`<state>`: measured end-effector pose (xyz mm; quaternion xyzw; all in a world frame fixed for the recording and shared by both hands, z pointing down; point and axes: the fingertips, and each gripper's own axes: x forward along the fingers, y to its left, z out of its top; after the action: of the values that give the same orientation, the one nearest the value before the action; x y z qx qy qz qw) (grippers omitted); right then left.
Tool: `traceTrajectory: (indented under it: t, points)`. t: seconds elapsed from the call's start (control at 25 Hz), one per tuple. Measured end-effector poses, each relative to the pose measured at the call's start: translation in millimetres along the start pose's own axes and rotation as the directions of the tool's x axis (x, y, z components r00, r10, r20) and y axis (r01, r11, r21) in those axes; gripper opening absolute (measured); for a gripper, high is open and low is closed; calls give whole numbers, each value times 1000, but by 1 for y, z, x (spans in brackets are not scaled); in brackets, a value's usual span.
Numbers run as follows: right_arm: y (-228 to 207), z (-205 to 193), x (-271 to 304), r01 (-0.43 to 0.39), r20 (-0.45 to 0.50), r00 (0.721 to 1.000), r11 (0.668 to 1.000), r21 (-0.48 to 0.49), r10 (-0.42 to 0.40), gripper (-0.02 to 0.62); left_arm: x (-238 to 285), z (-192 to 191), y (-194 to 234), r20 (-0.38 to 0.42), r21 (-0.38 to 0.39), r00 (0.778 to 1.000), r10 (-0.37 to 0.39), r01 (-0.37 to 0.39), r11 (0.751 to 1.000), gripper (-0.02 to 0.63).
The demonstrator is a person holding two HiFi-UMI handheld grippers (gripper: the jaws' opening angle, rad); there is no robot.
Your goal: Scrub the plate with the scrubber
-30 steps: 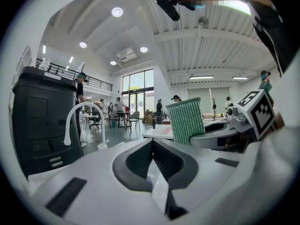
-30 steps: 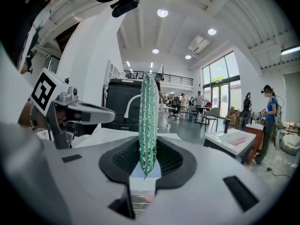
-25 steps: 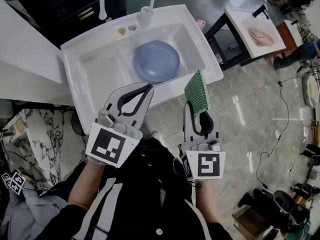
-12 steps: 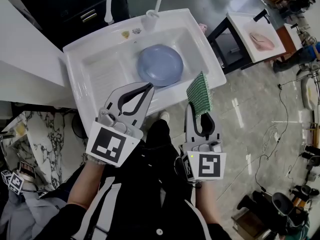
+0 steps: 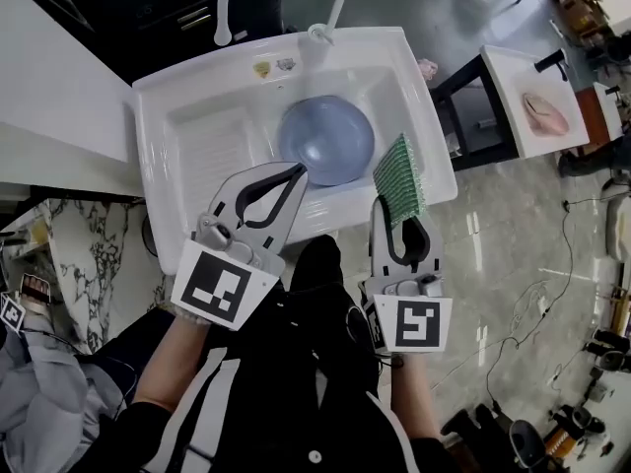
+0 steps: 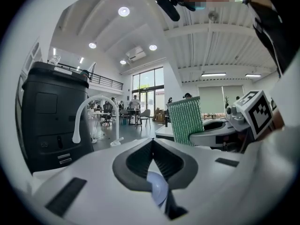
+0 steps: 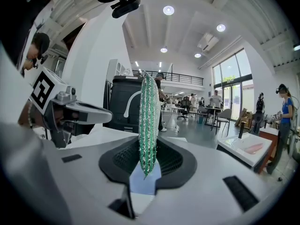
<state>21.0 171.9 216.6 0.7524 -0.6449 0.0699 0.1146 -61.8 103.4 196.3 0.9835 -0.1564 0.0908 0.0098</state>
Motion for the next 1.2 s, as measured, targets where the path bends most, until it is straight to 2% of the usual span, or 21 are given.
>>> traceTrajectory:
  t: [0.16,0.4,0.6,0.84,1.2]
  points:
    - [-24,-7,22,-50,-53,997,999,-3,50,92,25,0,8,-17,-27,998,55,-55,998,0]
    - [-49,4,65,-162,-33,986,986,-33,161,92,56,-4,28,-61,-65,984,165,-169,983,0]
    - [-61,3,92,-267,-43,963,963,-37,265,92,72,-9,40,-89,-77,959,270,-277,958,0]
    - [-72,4,122,-392,-26,920,919,-55,391,92,85,-8,53,-117,-85,915,385,-396,915,0]
    - [-71,-10,141,-496,-52,868,867,-40,494,92,92,-17,54,-160,-104,874,460,-478,872,0]
